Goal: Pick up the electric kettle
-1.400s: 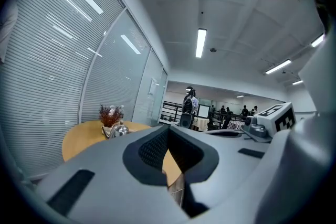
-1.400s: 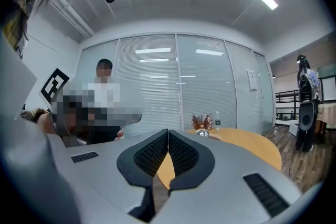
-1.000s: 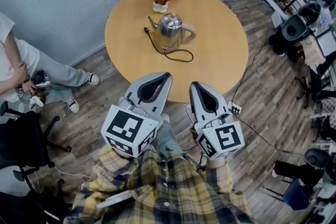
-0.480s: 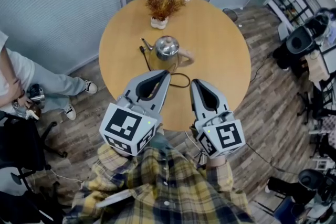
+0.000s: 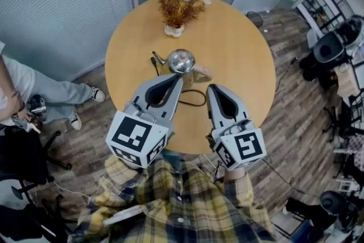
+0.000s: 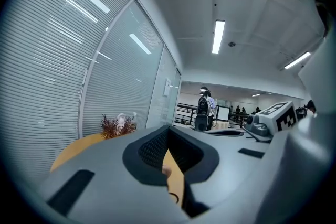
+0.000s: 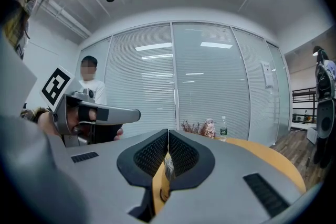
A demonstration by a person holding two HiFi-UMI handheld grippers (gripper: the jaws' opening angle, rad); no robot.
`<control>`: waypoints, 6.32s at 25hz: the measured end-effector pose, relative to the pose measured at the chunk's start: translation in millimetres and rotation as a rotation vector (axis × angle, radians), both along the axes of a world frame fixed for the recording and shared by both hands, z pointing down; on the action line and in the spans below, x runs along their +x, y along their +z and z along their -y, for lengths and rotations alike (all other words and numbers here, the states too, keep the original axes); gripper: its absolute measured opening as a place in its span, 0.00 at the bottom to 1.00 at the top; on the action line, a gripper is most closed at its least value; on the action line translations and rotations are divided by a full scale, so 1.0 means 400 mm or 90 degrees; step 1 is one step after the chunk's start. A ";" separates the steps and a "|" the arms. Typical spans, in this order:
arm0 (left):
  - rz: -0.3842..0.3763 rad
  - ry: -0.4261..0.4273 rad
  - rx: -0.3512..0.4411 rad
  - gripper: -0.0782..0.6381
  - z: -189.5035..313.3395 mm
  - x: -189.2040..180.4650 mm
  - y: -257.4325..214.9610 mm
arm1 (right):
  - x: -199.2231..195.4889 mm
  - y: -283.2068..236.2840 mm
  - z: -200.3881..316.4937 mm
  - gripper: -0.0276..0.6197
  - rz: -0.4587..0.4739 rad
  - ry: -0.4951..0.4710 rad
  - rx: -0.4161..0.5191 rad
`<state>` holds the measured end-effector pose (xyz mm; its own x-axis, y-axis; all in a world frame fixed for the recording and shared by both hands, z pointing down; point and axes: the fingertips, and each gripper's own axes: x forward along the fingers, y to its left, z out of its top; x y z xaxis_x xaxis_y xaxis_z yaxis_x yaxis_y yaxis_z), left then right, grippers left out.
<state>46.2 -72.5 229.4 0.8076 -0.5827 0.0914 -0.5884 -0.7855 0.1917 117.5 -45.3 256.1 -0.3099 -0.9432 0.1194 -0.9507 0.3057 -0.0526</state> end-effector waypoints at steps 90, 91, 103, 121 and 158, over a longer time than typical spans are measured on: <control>0.049 0.139 -0.096 0.11 0.365 0.025 0.346 | 0.191 0.457 0.194 0.40 0.014 0.273 -0.138; 0.050 0.138 -0.096 0.11 0.367 0.025 0.353 | 0.194 0.469 0.192 0.40 0.013 0.277 -0.140; 0.059 0.136 -0.104 0.11 0.388 0.043 0.409 | 0.234 0.574 0.219 0.40 0.023 0.307 -0.148; 0.052 0.124 -0.109 0.11 0.423 0.052 0.433 | 0.268 0.615 0.292 0.40 0.045 0.324 -0.116; 0.032 0.110 -0.104 0.11 0.421 0.029 0.401 | 0.283 0.615 0.323 0.15 0.036 0.414 -0.101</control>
<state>57.9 -240.7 389.6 0.8862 -0.4098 0.2161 -0.4596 -0.8365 0.2984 230.5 -174.6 502.0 0.3060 -0.9121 0.2727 -0.9331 -0.3442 -0.1043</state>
